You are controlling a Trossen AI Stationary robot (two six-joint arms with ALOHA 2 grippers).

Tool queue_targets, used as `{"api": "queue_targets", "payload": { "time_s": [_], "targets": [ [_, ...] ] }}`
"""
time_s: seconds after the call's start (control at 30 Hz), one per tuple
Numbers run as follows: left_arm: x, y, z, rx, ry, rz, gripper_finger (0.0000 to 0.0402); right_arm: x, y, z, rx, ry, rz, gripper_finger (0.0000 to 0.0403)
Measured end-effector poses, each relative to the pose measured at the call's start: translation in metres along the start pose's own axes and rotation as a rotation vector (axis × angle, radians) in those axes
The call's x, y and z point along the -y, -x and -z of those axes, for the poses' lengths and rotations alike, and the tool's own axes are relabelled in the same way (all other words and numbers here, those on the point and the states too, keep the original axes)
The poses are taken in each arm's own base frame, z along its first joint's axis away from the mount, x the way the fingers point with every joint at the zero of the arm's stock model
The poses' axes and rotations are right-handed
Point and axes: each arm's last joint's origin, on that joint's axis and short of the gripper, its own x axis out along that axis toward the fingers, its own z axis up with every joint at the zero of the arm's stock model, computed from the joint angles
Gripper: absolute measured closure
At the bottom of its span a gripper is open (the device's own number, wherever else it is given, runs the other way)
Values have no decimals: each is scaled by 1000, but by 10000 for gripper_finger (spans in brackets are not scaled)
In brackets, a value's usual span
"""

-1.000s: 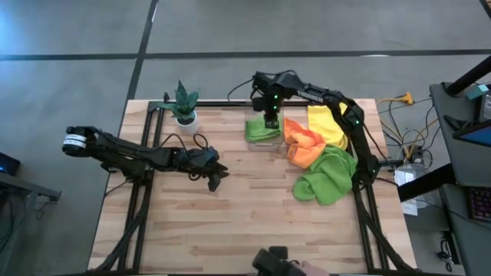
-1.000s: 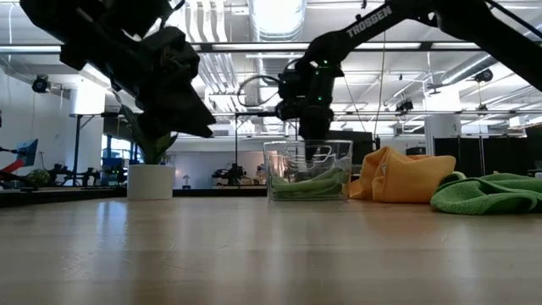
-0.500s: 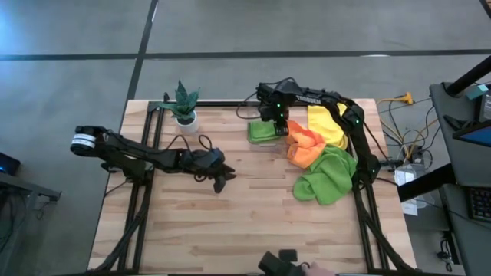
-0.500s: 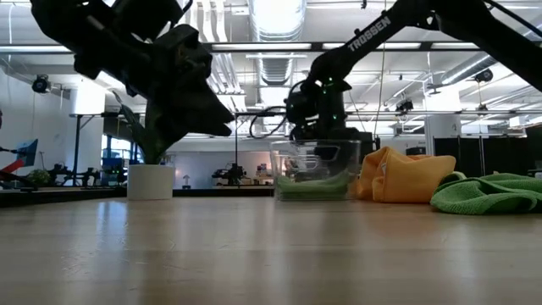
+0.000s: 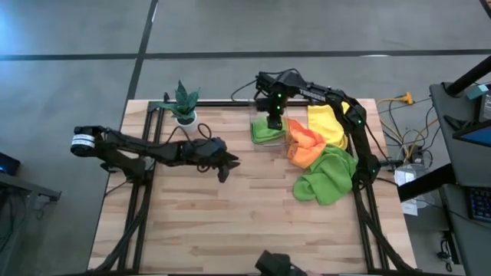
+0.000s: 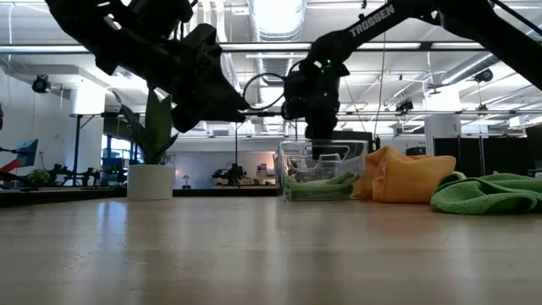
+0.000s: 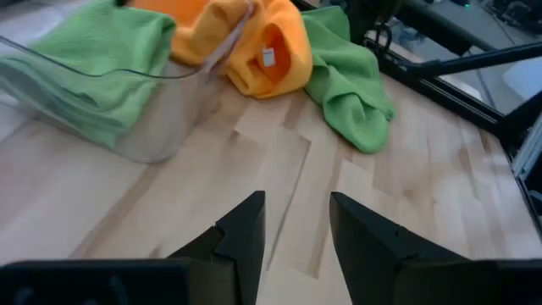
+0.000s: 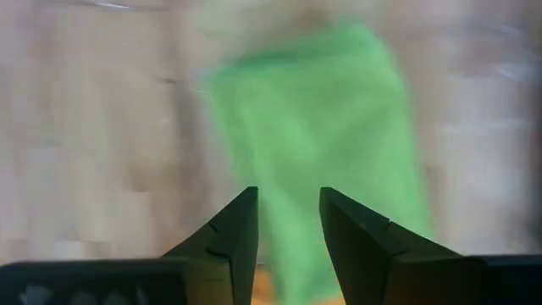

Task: Fold microfiber towels
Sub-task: Put the folded top green towel into the transparent bin

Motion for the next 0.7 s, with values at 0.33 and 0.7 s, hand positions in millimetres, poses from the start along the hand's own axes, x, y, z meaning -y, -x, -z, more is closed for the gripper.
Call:
{"api": "queue_targets", "payload": {
  "time_s": [0.33, 0.7],
  "targets": [
    [-3, -8, -38, -16, -171, 0, 284, -1, 5, 4, 13, -87, -45, 280],
    [-78, -73, -144, -223, -284, -10, 284, -33, 69, 52, 343, -241, -182, 280]
  ]
}}
